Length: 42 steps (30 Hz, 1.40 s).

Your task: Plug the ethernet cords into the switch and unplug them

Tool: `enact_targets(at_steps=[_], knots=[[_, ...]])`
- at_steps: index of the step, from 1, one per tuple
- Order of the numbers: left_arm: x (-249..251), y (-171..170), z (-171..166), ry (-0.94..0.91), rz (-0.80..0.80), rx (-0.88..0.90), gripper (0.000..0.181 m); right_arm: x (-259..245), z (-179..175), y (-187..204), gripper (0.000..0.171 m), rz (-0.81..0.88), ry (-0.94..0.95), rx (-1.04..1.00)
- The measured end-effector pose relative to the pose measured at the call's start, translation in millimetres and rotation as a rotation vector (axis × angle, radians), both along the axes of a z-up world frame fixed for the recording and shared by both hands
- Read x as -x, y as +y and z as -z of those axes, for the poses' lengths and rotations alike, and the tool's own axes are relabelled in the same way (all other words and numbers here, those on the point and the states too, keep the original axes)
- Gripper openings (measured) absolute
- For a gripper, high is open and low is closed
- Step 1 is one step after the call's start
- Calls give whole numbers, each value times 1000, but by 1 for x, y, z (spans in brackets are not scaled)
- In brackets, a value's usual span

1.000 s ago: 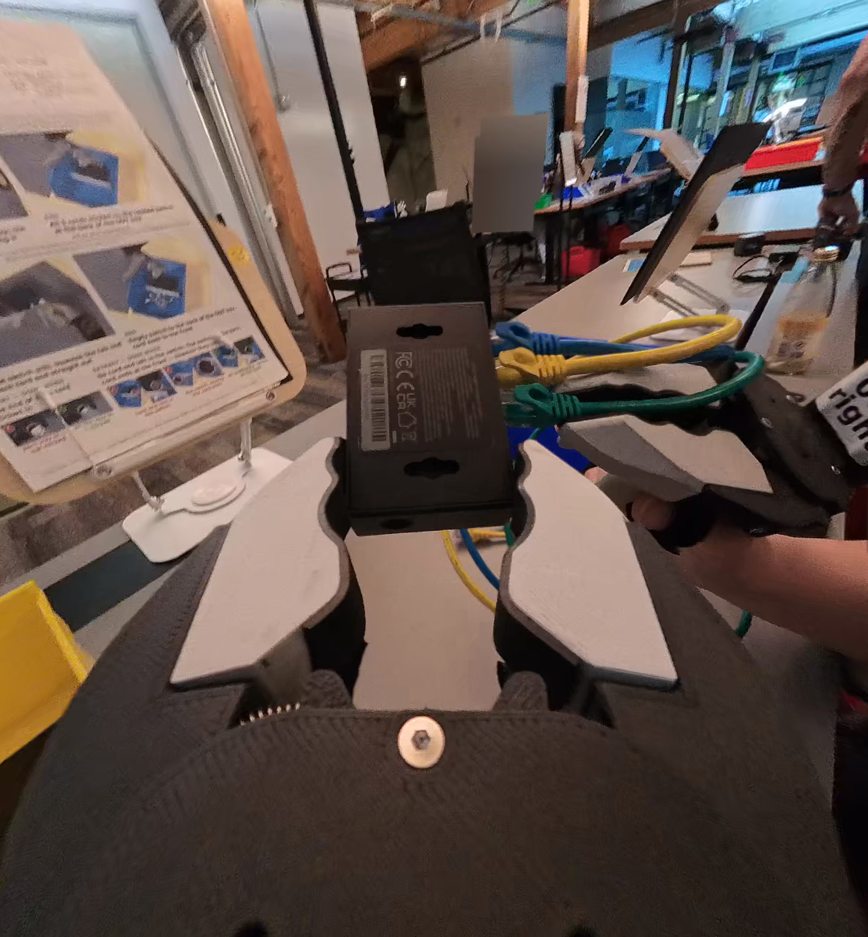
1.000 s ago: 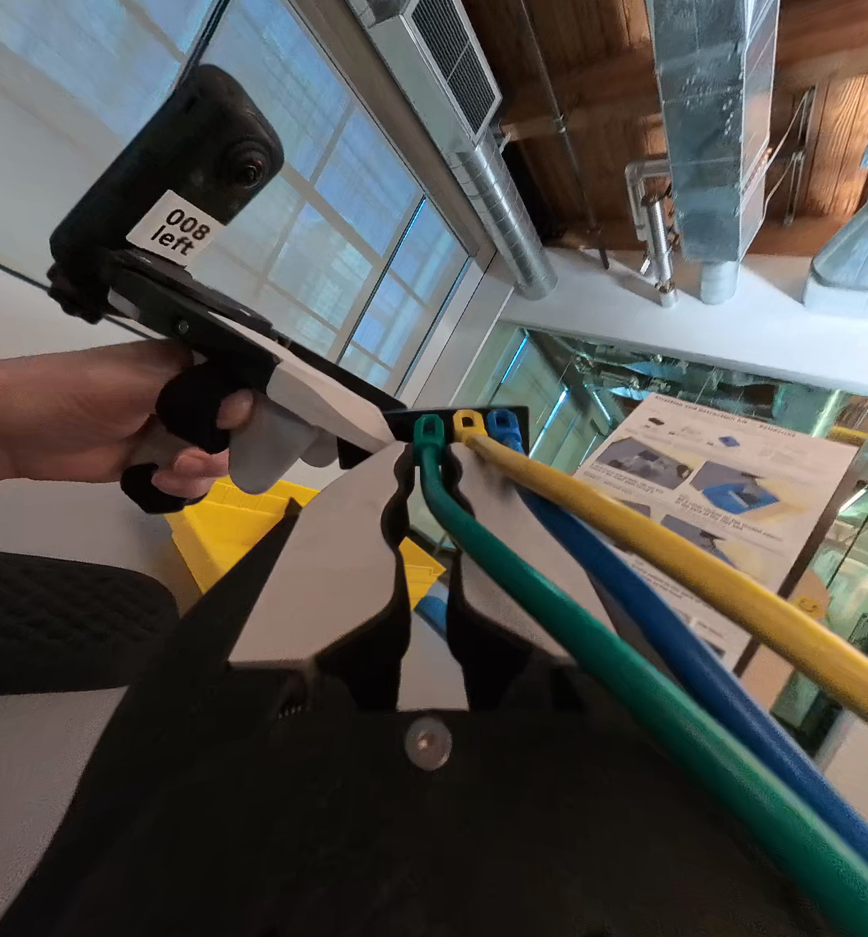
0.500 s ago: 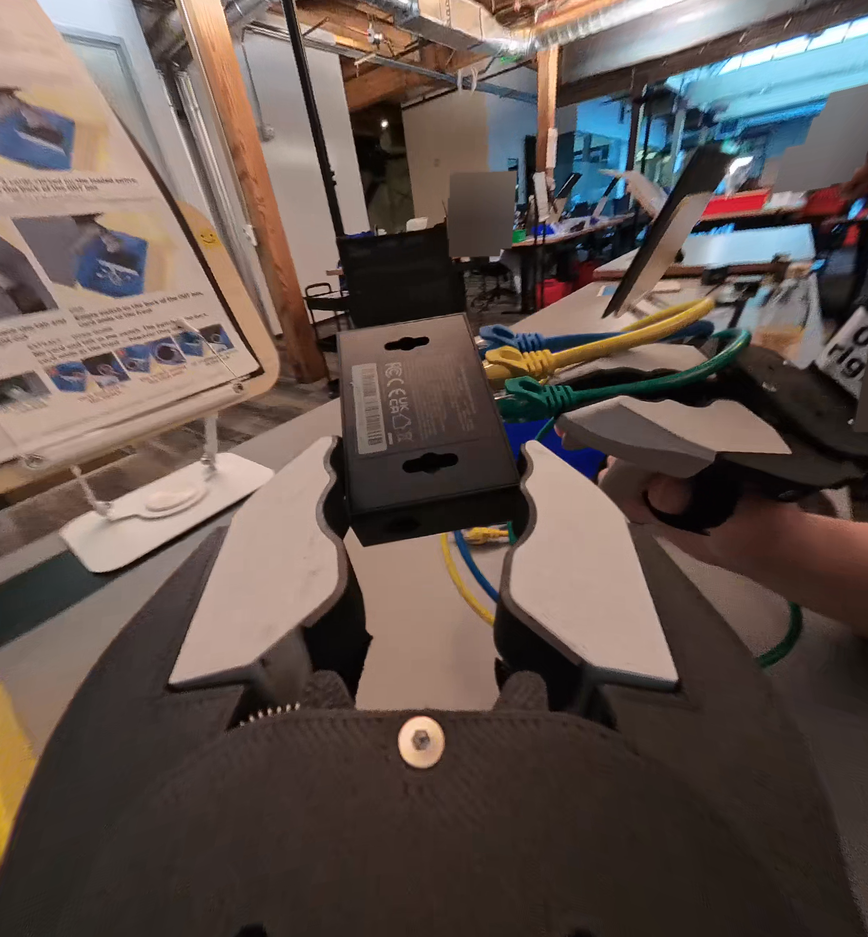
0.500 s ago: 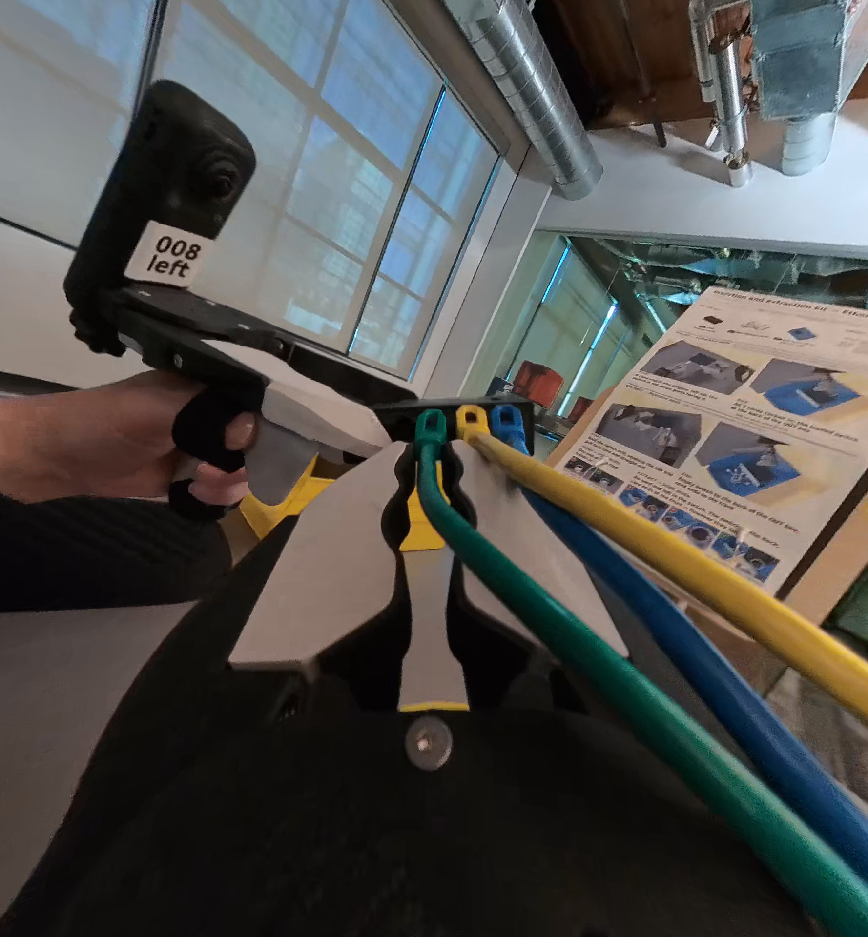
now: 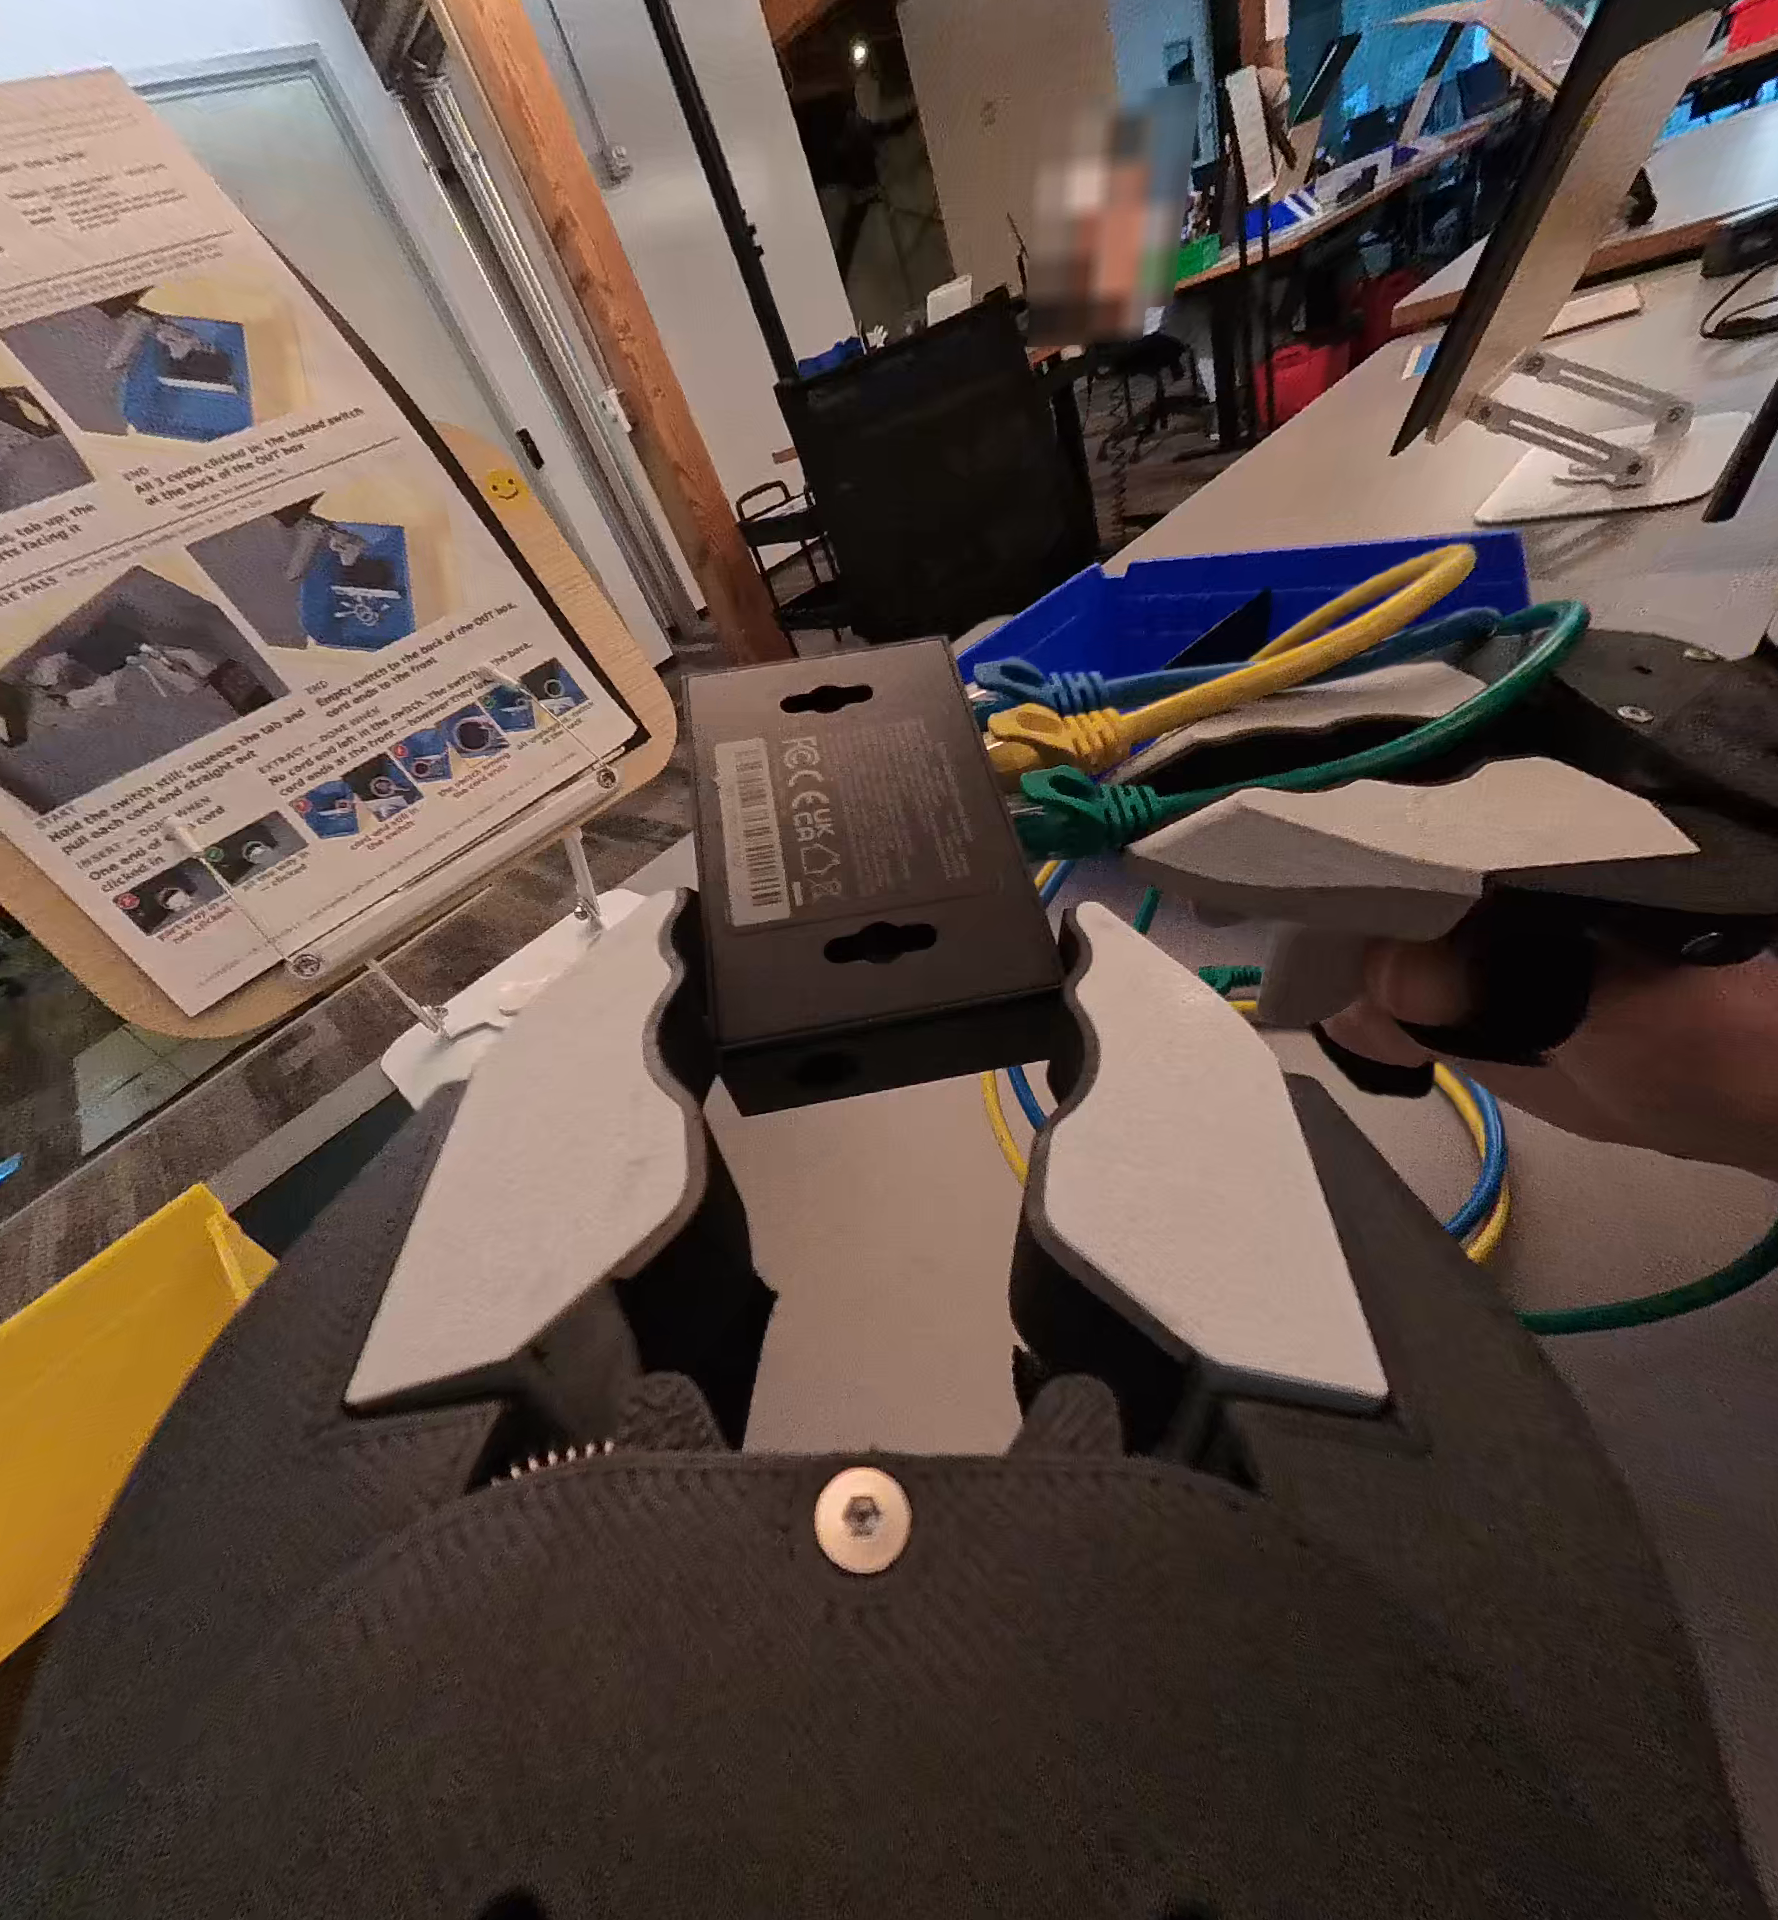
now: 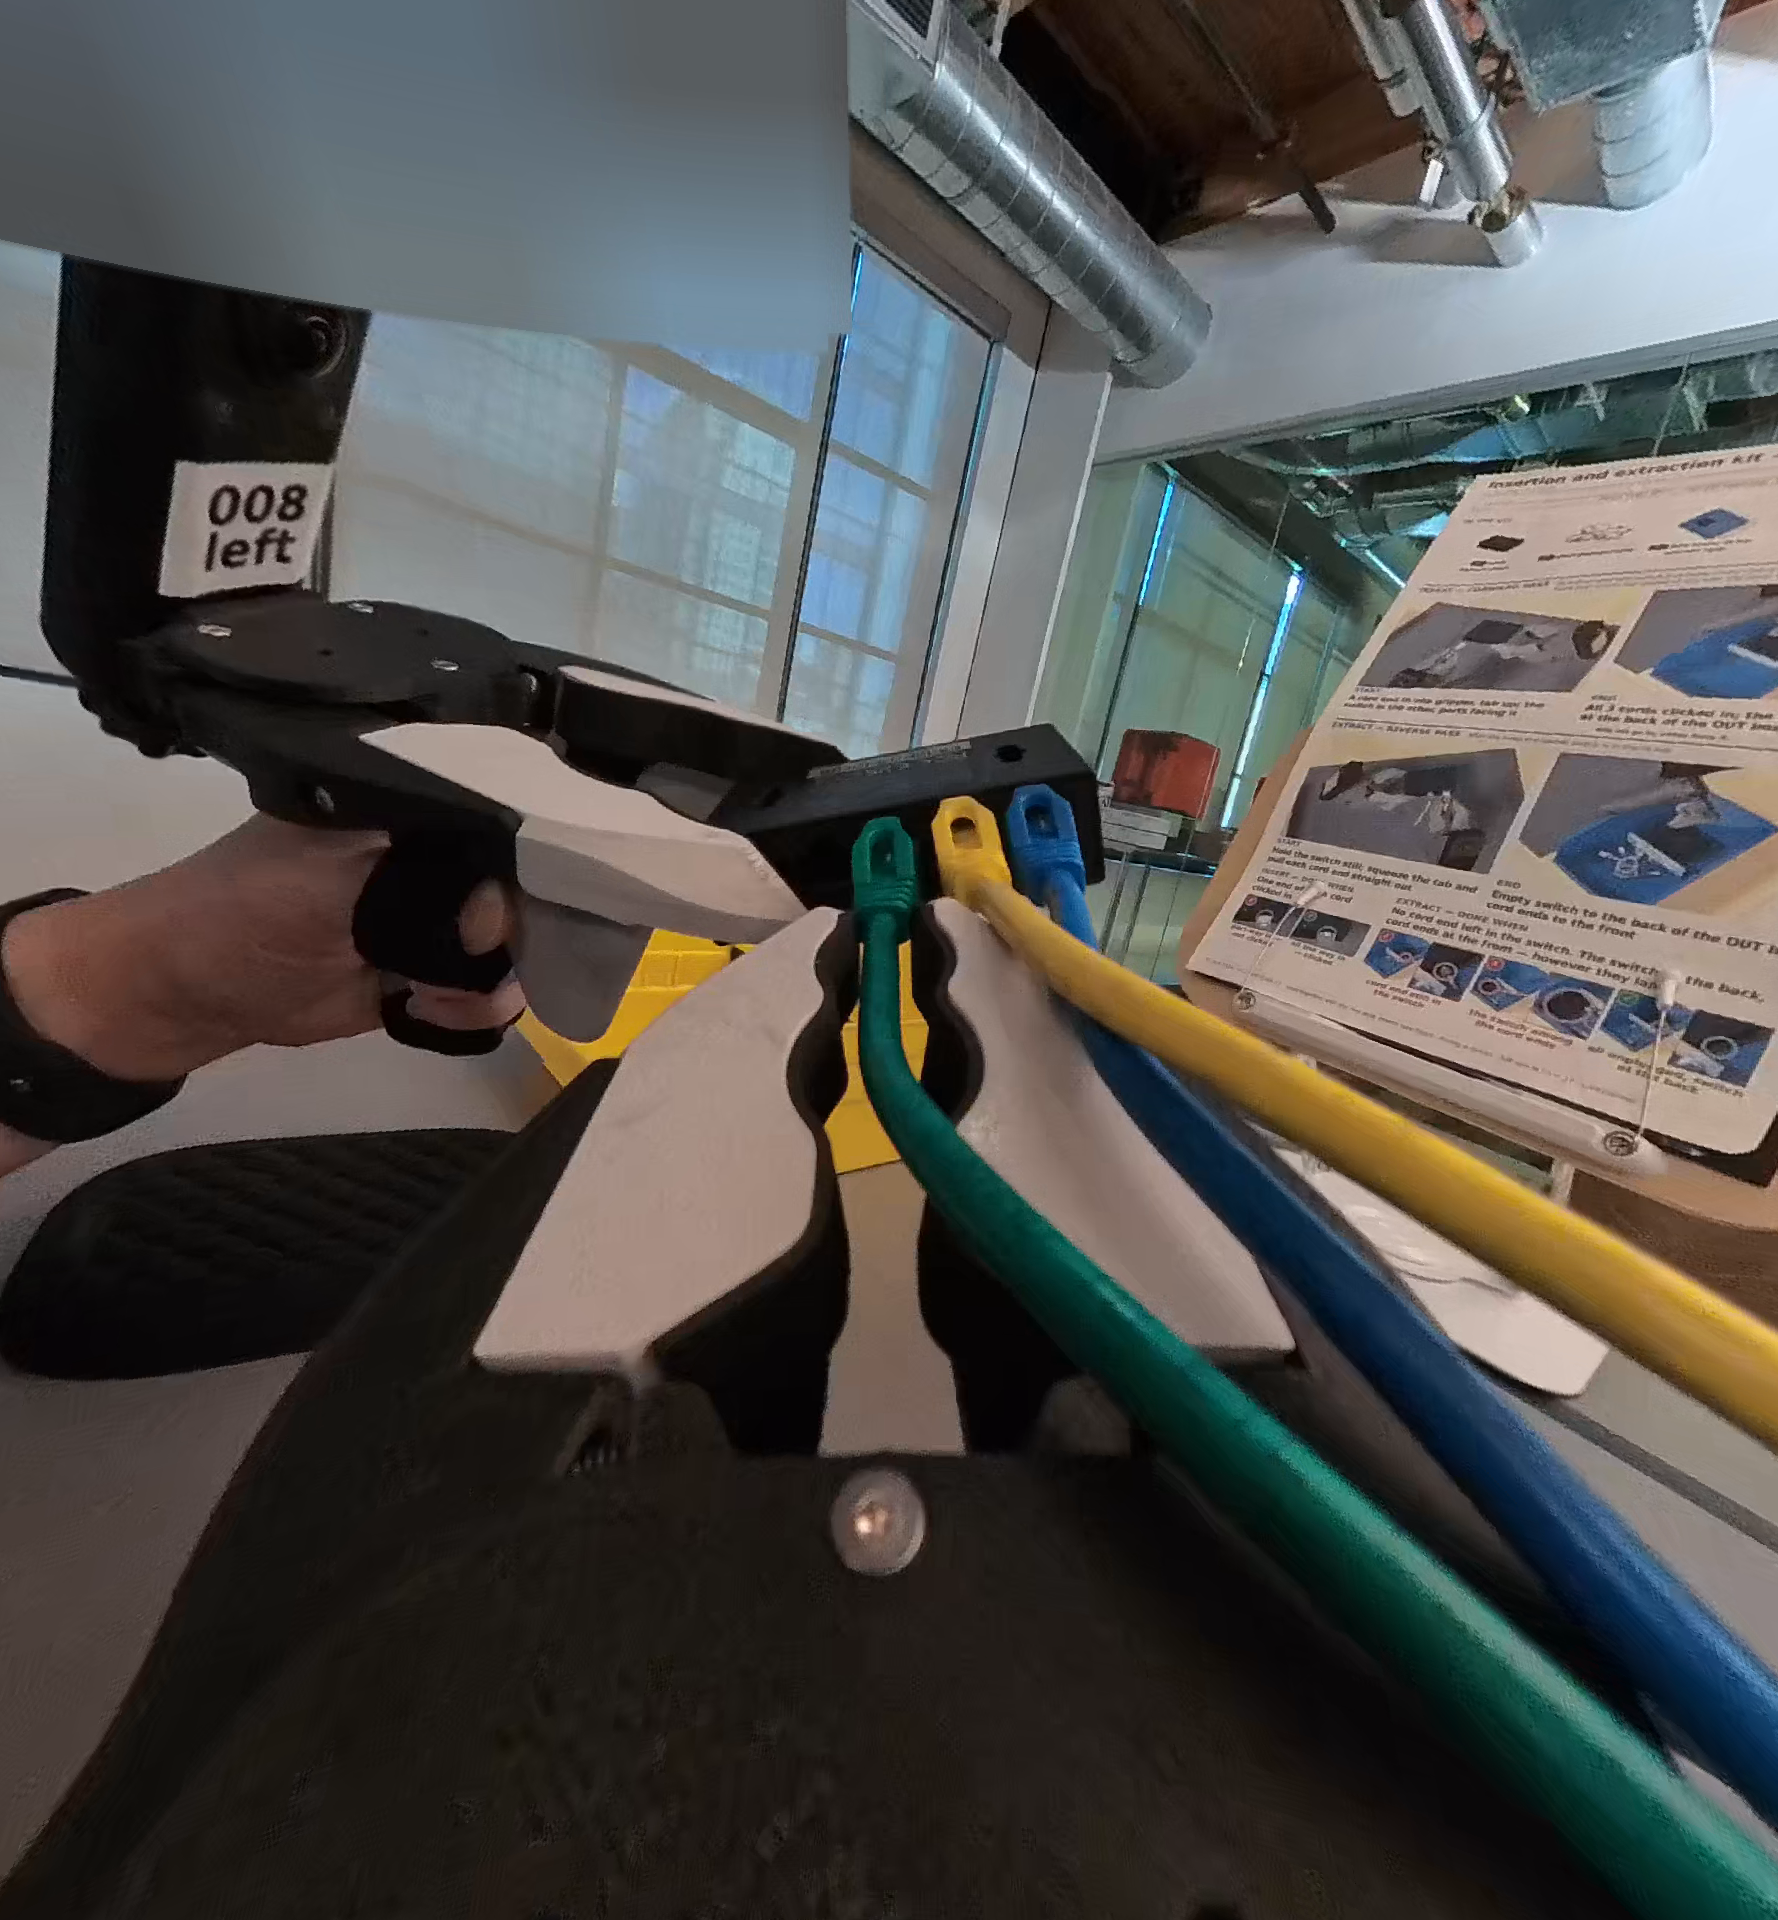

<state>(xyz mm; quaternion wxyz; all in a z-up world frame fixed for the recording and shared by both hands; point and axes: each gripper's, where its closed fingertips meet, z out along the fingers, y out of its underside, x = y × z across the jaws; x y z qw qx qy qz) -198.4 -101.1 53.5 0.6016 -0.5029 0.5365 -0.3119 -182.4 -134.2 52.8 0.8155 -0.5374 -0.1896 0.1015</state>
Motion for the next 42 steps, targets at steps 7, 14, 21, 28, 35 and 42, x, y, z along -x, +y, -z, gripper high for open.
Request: enact_targets(at_steps=[7, 14, 21, 28, 35, 42], knots=[[4, 0, 0, -19, -36, 9, 63, 3, -2, 2, 10, -11, 12, 7], [9, 19, -6, -13, -96, -56, 62, 10, 1, 17, 22, -105, 93, 127], [39, 65, -2, -23, -270, 15, 62, 36, 44, -15, 21, -101, -124, 234], [32, 43, -2, 94, -164, -179, 62, -1, -19, -14, 29, -155, -395, 304], [27, 13, -20, 126, 139, -209, 62, -49, -46, 22, 51, -183, -808, 63], [20, 17, -43, 144, 381, -59, 63, -14, -52, 43, 66, 34, -1146, -276]])
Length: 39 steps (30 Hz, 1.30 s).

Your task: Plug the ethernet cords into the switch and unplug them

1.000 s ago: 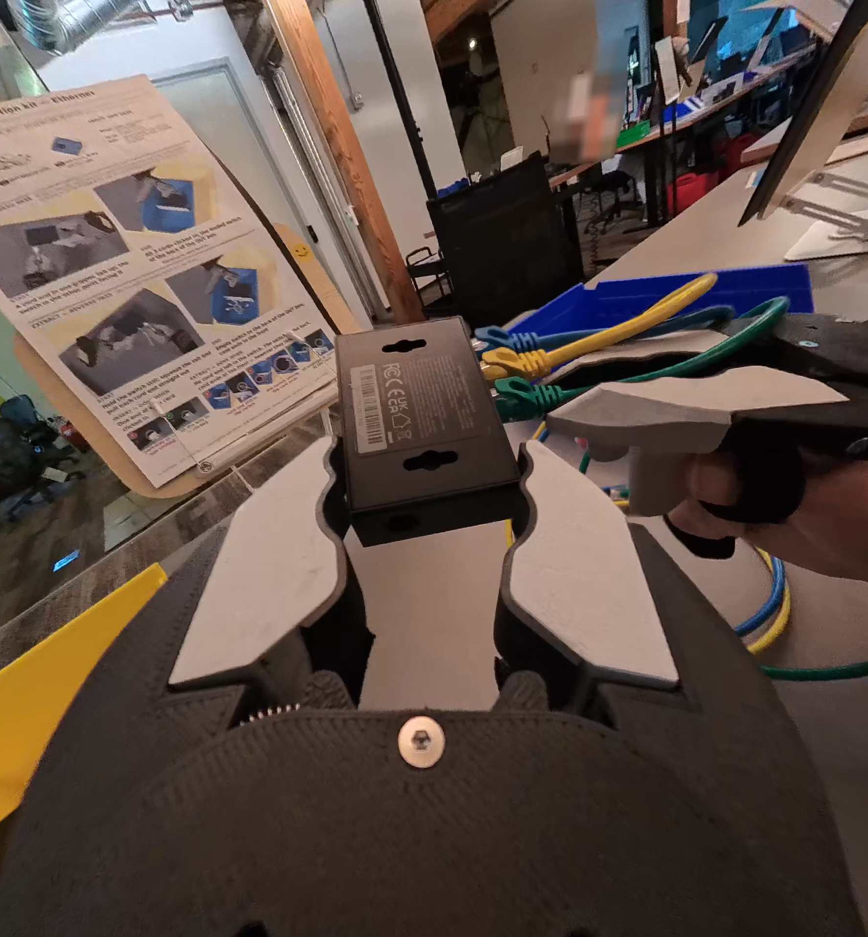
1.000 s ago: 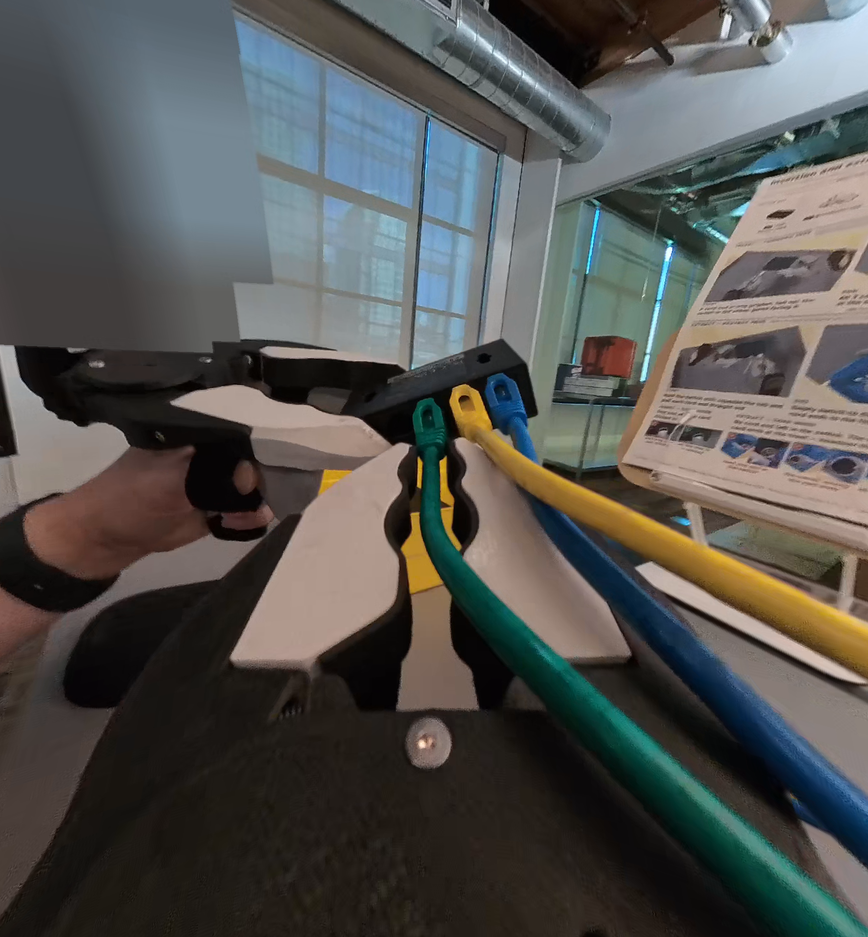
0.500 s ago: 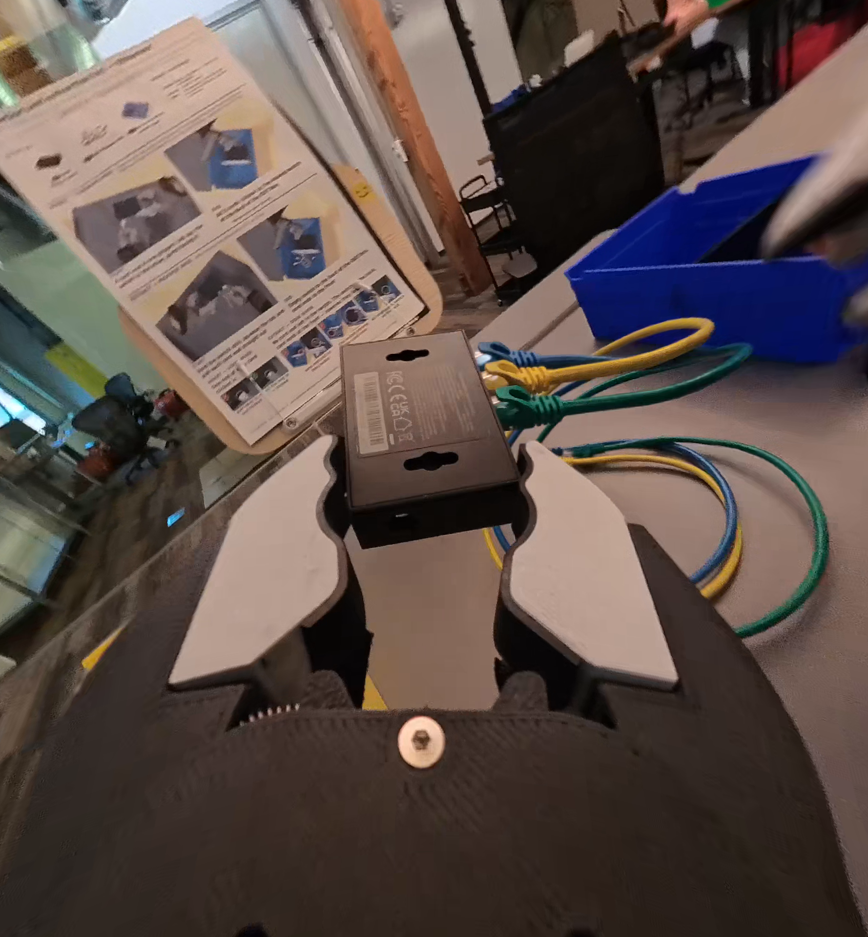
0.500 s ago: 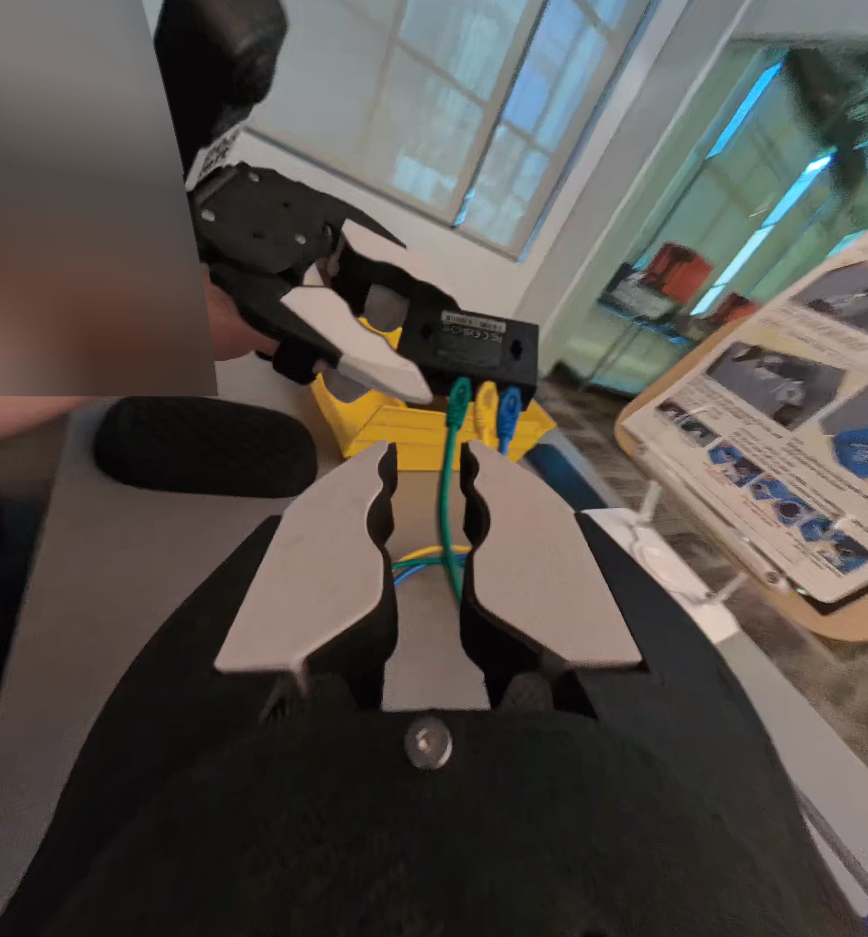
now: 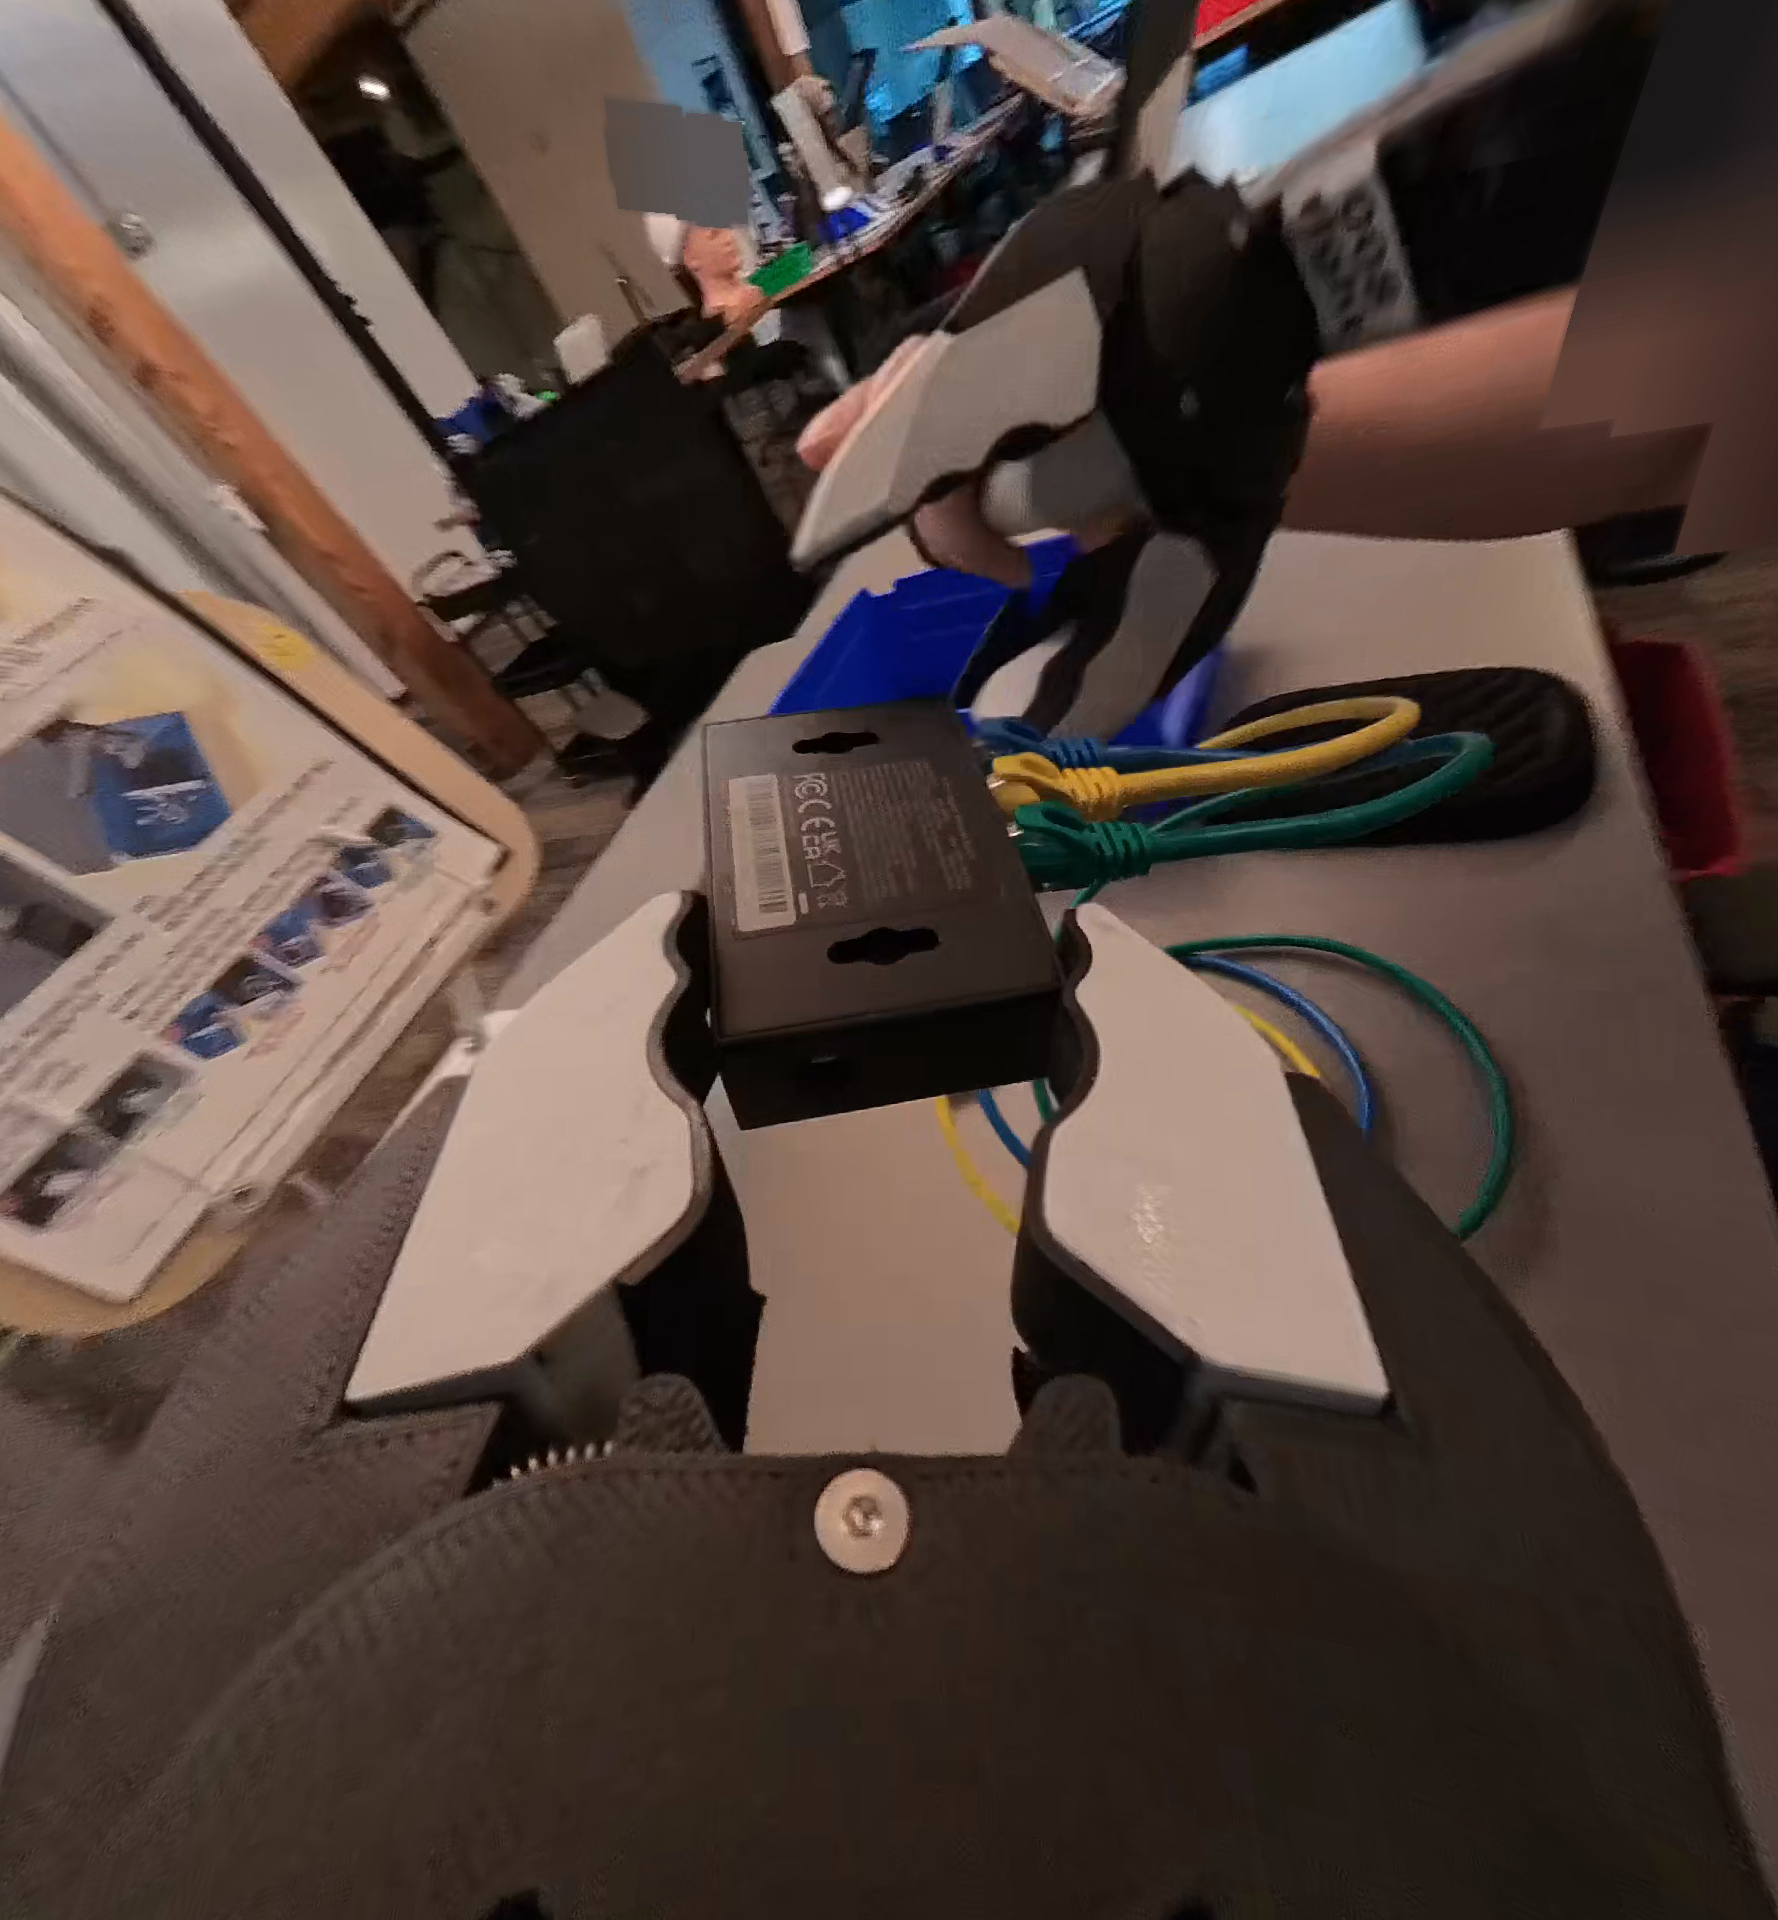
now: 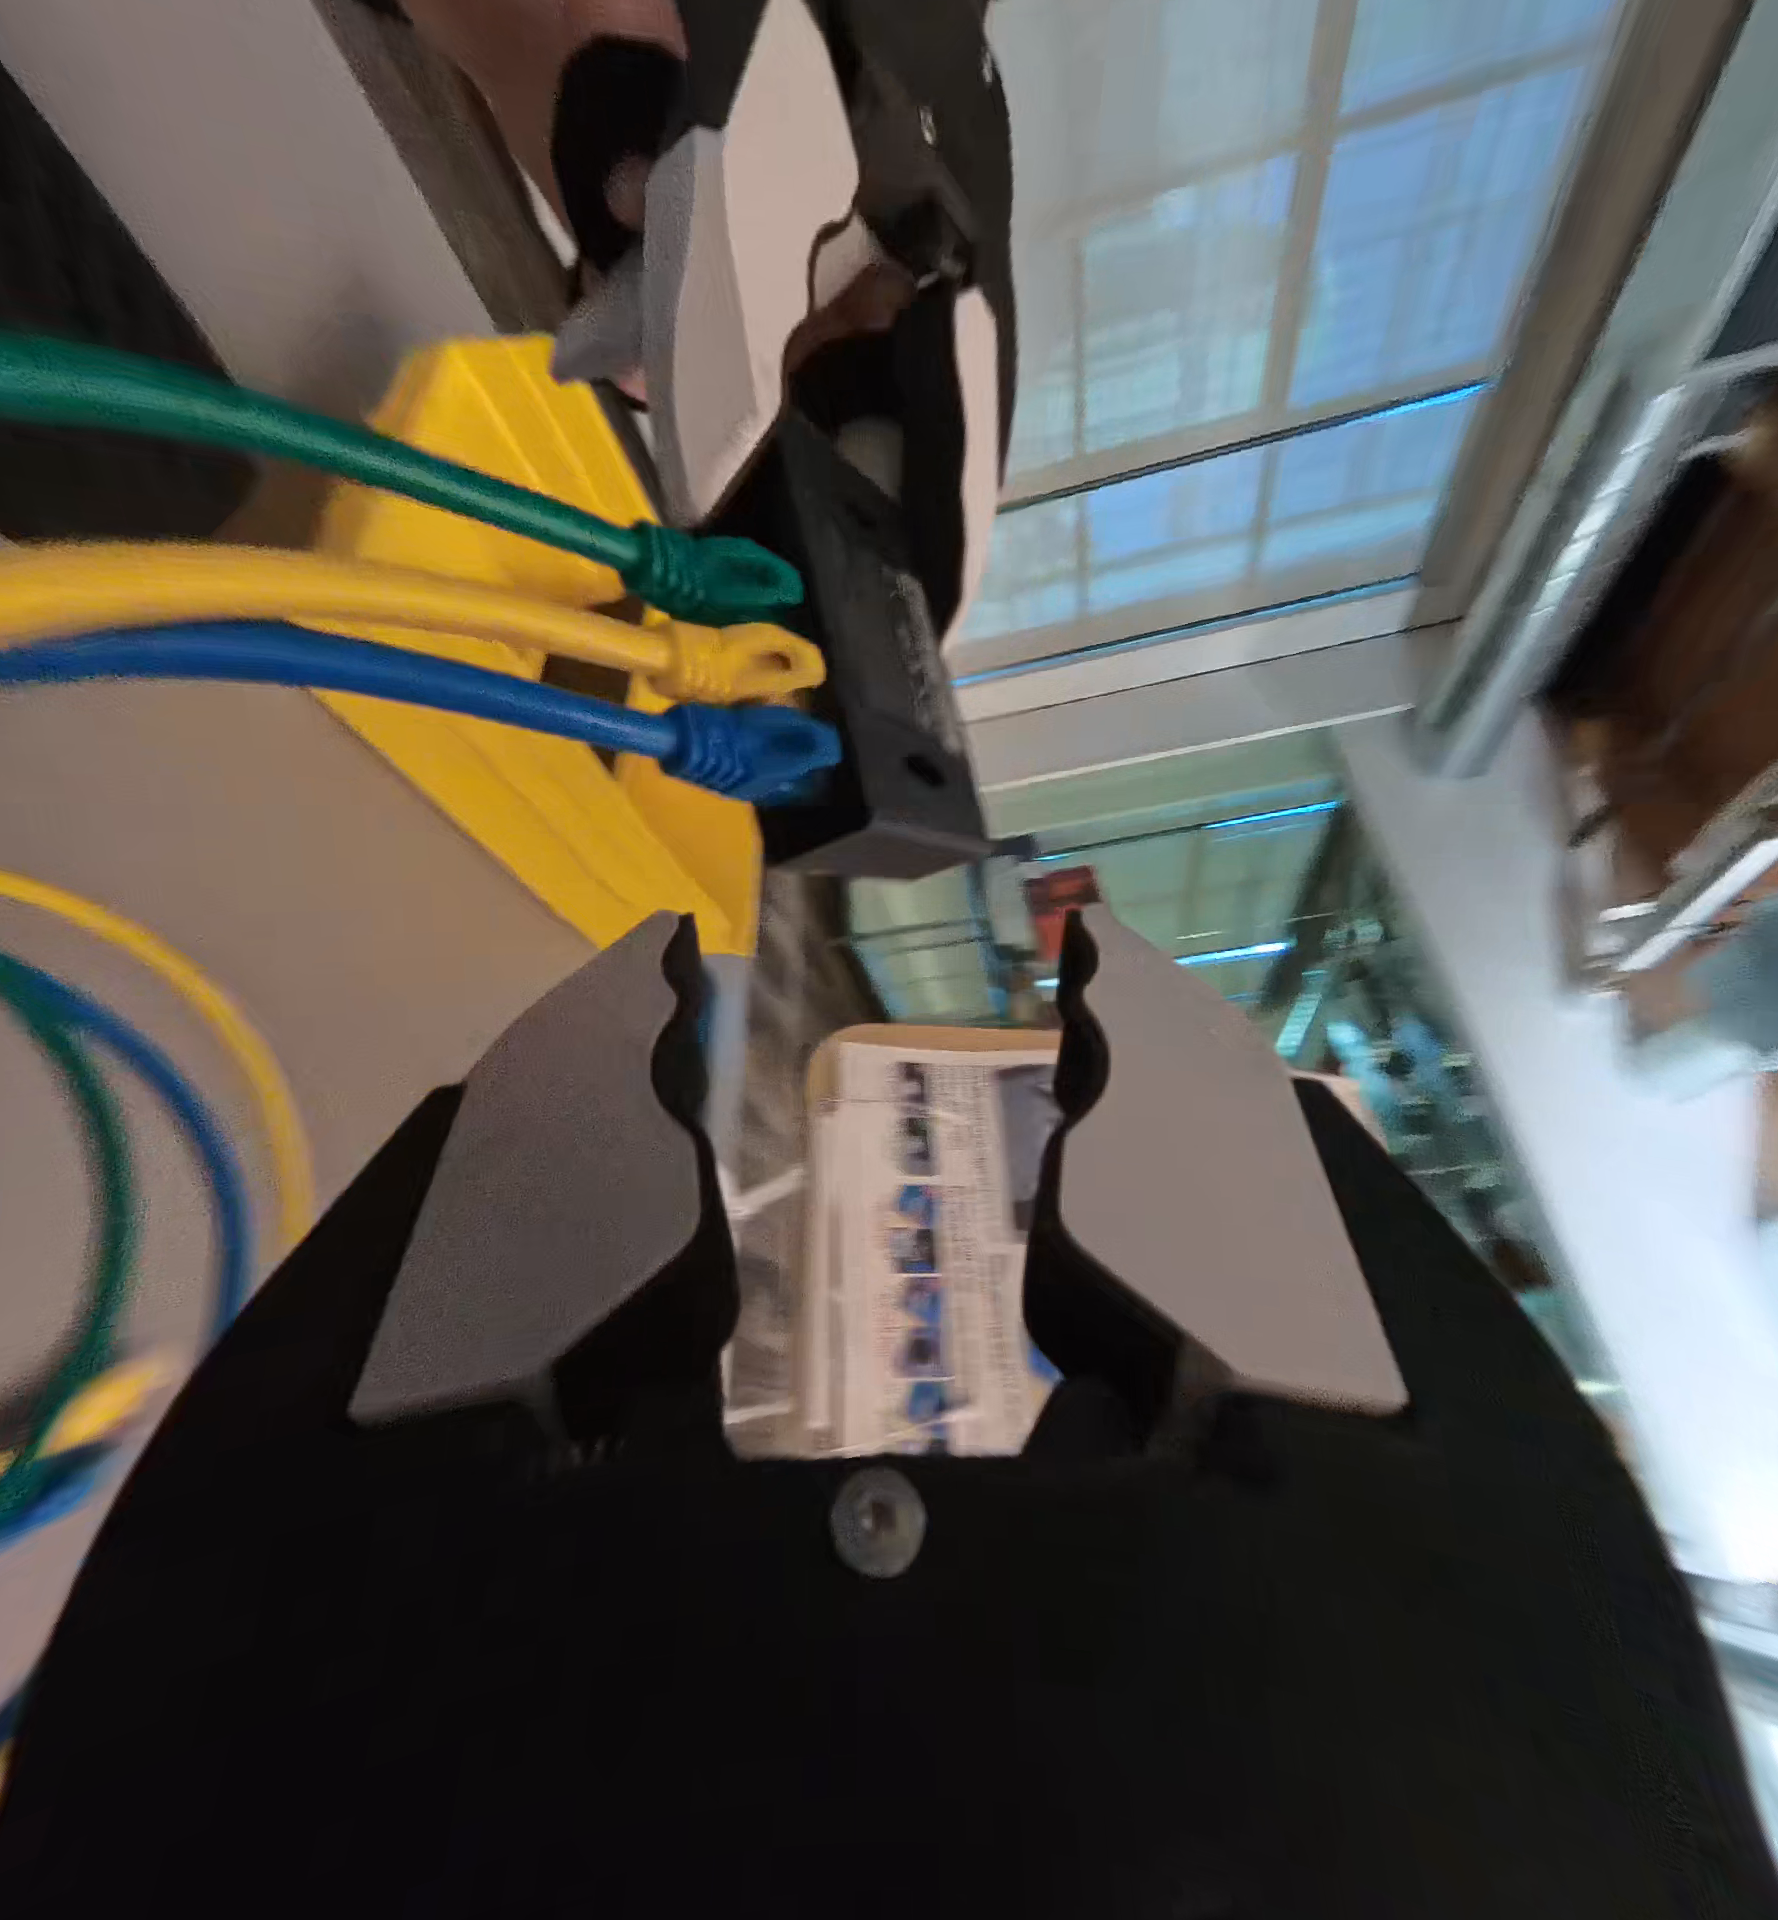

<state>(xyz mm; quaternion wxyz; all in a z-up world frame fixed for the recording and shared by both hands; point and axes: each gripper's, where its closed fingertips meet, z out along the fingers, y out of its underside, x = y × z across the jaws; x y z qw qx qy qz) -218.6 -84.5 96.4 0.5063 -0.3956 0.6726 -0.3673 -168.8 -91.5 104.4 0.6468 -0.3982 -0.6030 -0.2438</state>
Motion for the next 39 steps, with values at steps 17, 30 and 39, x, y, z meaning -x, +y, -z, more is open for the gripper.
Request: enact_targets(at_steps=[17, 30, 39], knots=[[-13, 39, -14, -131, 123, 675, 79, -26, -25, 35, 27, 244, -245, -105], [39, 19, 19, -247, 17, 764, 67, -260, -237, 37, 27, 1084, -304, -34], [57, -1, 28, -216, -8, 727, 64, -406, -256, 15, 27, 1506, -310, 103]])
